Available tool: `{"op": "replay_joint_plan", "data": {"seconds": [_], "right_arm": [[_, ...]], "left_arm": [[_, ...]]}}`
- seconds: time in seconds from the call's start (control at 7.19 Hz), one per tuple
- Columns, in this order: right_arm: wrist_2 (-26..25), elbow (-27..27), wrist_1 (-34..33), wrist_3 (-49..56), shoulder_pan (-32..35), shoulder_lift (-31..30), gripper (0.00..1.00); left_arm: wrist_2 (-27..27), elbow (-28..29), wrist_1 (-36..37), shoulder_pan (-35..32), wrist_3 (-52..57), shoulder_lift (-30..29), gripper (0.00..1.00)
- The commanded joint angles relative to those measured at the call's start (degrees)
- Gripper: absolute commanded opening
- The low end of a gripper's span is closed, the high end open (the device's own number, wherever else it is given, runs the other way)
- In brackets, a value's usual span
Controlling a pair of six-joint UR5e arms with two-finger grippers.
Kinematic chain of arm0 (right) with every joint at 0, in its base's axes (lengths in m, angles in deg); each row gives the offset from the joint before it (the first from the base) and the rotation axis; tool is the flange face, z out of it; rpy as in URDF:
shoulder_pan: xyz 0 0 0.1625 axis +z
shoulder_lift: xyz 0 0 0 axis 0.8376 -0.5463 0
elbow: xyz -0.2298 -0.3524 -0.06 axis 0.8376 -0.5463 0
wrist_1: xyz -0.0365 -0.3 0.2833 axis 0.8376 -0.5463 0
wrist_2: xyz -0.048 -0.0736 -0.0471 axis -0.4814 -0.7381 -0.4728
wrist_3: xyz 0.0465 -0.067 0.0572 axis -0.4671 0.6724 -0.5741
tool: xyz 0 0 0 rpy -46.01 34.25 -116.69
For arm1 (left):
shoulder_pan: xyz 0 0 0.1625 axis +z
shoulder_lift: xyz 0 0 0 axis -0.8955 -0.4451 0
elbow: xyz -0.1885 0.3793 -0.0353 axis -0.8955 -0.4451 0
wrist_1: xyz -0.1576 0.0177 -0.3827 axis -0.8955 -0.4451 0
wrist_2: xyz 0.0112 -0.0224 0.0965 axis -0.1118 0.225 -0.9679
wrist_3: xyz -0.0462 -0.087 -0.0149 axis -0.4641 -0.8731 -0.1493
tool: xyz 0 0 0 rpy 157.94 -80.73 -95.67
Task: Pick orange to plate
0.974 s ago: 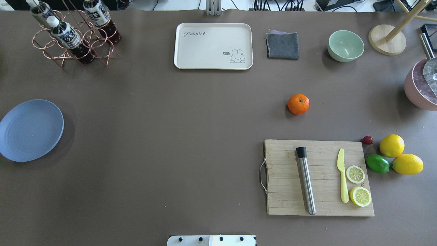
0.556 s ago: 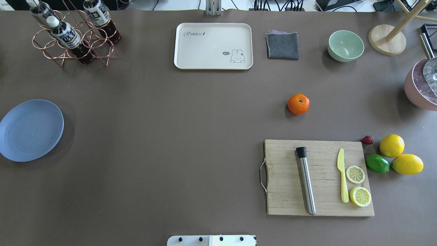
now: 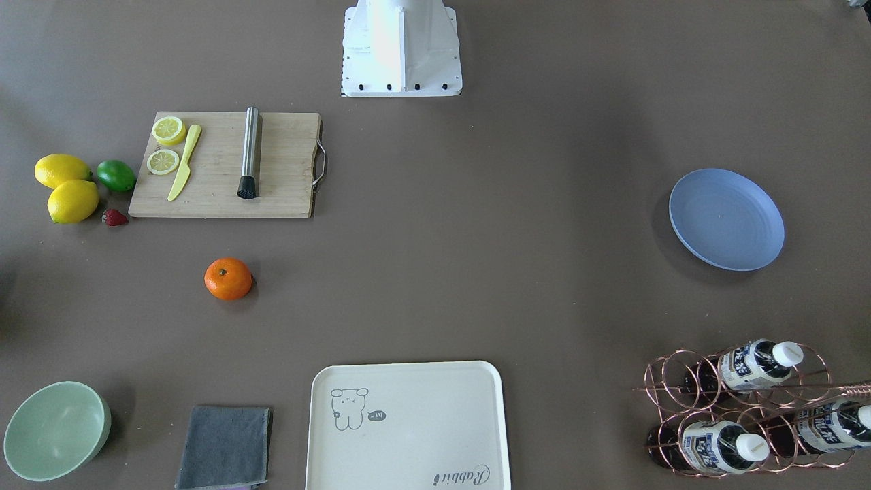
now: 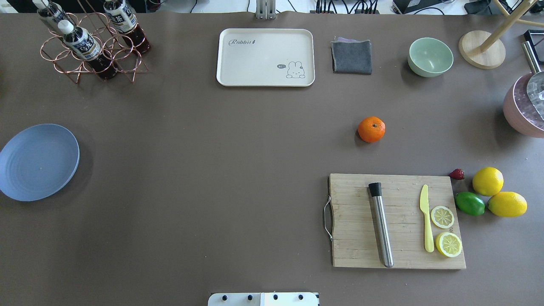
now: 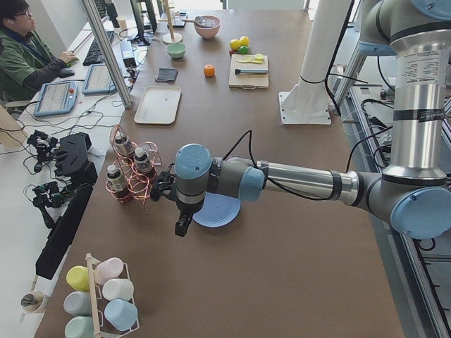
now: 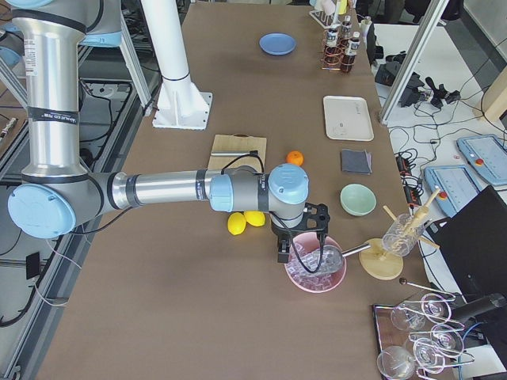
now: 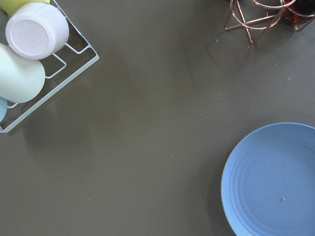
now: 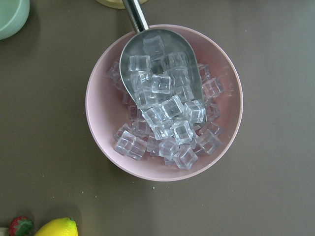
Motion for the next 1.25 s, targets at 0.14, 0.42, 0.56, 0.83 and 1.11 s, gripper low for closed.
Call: {"op": "replay_joint_plan", "data": {"seconds": [0.14,0.42,0.56,0.83,1.11], "right_arm": [[0.05,-0.34,0.0,0.03,0.05,0.42,1.0],[0.05,-0.69,0.0,0.03,-0.04,0.42,1.0],[0.05,-0.69,0.0,0.03,-0.04,0.42,1.0],[-0.04,-0.6,0.0,0.12,-0.04,0.33,1.0],[-0.04,-0.6,0.0,0.03,-0.04,0.33,1.0]], "left_arm": [[0.09,-0.02,-0.01,-0.1,-0.01,0.06,0.98],[0.09,0.07,-0.1,-0.1,-0.1,0.06,0.98],[0.09,-0.1,-0.01,-0.1,-0.1,0.15,0.98],[0.44,-0.81,-0.1,-0.1,-0.1,0.15,0.98],[0.44,-0.72,-0.1,-0.1,-0.01,0.15,0.98]]}}
